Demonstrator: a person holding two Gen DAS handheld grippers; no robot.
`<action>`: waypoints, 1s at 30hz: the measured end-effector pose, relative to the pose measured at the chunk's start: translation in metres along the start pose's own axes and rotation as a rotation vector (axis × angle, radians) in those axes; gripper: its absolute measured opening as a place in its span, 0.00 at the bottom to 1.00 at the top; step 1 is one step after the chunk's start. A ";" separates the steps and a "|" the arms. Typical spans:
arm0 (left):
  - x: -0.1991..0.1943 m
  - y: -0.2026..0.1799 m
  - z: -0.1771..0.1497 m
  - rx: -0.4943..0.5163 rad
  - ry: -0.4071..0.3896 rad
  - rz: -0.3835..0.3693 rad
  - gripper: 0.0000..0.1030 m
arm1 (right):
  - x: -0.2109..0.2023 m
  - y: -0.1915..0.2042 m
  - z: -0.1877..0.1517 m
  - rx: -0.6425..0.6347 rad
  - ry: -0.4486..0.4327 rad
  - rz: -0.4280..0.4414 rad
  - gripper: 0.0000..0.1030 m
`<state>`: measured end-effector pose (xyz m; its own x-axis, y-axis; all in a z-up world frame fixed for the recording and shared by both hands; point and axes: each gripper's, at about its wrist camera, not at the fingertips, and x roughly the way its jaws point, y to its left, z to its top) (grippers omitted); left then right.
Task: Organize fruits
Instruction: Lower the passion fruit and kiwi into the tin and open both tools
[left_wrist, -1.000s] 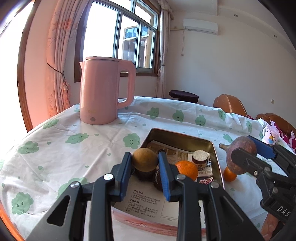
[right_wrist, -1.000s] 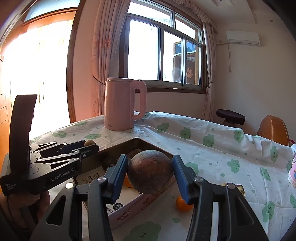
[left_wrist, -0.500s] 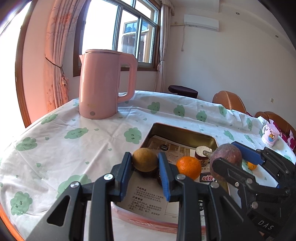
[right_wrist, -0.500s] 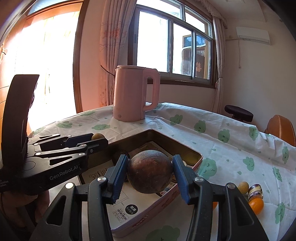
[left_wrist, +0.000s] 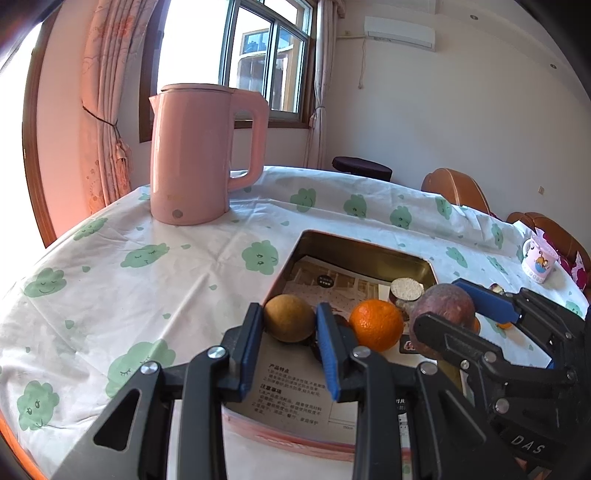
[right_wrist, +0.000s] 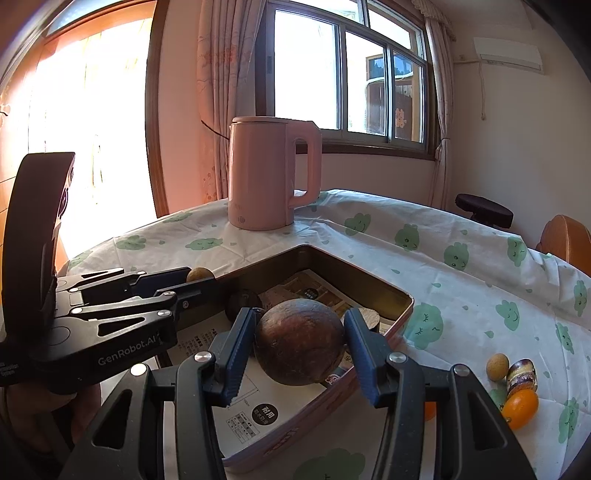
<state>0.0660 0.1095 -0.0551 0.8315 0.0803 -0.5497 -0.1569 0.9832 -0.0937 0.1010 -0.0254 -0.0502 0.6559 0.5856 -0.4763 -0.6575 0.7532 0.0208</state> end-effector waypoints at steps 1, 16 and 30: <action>0.001 0.000 0.000 -0.001 0.004 -0.002 0.31 | 0.001 0.000 0.000 -0.001 0.006 0.001 0.51; 0.010 0.000 -0.001 0.005 0.057 -0.016 0.31 | 0.013 -0.004 0.000 0.023 0.066 0.003 0.51; 0.011 -0.001 -0.003 0.009 0.058 -0.007 0.33 | 0.011 -0.007 0.000 0.035 0.053 -0.009 0.52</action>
<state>0.0742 0.1091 -0.0637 0.8002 0.0640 -0.5963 -0.1461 0.9851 -0.0903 0.1122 -0.0245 -0.0558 0.6406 0.5628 -0.5225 -0.6378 0.7688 0.0462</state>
